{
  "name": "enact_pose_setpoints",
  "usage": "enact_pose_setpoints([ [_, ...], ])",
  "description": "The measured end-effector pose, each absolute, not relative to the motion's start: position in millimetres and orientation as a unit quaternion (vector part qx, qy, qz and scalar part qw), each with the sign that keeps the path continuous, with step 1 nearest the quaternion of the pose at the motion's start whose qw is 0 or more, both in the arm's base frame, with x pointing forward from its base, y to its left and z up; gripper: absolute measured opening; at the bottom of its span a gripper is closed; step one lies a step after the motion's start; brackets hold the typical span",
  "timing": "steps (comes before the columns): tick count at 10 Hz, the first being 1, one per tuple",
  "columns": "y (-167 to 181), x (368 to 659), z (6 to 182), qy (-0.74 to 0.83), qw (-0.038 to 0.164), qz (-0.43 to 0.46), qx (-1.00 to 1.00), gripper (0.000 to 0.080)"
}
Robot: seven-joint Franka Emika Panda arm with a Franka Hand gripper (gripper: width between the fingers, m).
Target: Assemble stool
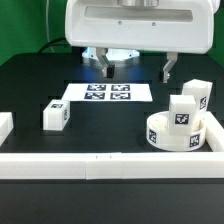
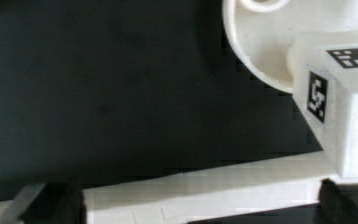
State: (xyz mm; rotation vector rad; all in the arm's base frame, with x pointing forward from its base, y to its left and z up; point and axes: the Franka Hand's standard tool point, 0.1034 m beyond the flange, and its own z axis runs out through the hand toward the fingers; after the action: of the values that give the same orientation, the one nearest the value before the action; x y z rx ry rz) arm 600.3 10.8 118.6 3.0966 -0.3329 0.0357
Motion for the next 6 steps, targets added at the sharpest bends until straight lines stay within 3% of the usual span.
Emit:
enact_pose_setpoints([
  [2, -5, 588, 111.4, -0.072, 0.017, 0.004, 0.997, 0.0649],
  [6, -95, 561, 81.6, 0.012, 0.027, 0.009, 1.000, 0.0649],
])
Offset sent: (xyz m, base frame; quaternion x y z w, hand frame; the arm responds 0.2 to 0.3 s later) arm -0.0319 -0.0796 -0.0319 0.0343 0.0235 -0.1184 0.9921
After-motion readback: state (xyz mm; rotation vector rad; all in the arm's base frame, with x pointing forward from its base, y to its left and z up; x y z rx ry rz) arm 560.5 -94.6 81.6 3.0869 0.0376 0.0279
